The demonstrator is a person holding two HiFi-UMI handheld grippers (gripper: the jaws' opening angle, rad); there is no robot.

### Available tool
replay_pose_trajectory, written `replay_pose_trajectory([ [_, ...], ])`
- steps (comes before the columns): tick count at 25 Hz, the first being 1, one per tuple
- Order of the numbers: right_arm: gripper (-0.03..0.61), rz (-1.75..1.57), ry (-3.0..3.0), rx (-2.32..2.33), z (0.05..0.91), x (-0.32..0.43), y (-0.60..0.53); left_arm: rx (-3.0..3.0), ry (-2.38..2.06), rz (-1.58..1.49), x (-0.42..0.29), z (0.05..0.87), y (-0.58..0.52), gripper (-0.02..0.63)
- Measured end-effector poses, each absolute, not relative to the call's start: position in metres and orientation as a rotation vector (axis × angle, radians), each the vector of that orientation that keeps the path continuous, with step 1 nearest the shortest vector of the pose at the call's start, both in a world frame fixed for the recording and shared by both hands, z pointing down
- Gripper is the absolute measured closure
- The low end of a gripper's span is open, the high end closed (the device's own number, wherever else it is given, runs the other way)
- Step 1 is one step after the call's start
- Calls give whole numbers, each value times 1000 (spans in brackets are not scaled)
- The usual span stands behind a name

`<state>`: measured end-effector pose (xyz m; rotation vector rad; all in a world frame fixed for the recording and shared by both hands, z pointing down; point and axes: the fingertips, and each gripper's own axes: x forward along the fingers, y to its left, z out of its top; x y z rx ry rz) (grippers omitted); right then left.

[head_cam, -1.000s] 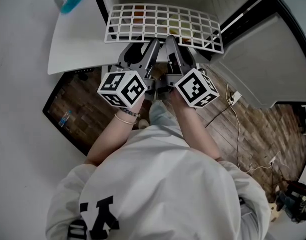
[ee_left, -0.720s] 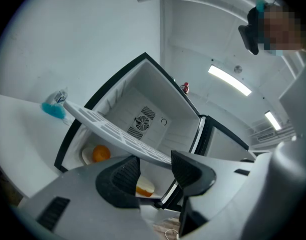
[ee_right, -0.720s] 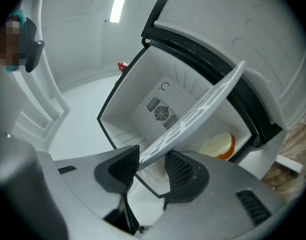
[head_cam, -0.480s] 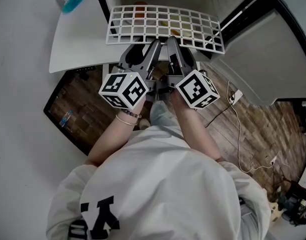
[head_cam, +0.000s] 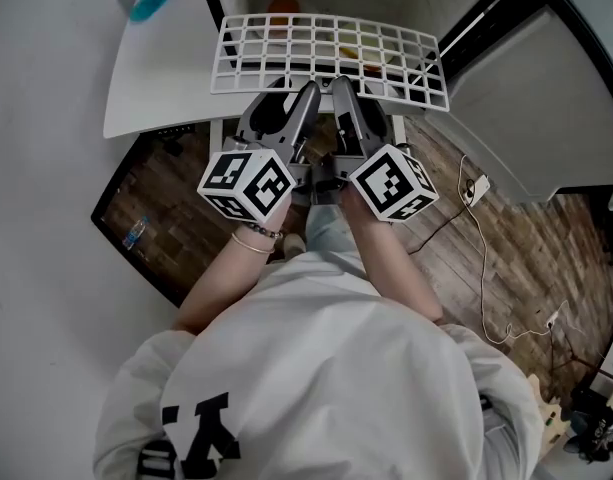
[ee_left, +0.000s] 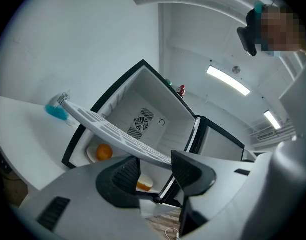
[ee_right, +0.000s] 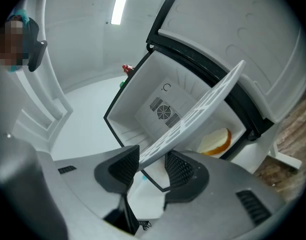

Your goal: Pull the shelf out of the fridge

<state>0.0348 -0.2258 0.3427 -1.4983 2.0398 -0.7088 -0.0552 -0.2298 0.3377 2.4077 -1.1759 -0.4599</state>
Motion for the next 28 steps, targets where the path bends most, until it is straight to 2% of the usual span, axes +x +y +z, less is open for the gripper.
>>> replay_pose_trajectory([
  [18,400,-671,2044,-1470,326,43,-204,2459,-1188,-473,-47,319,-207,417],
  [28,400,-658,2082,-1449,322,62,-154,2453,-1221,-496,-28,316,-154,417],
])
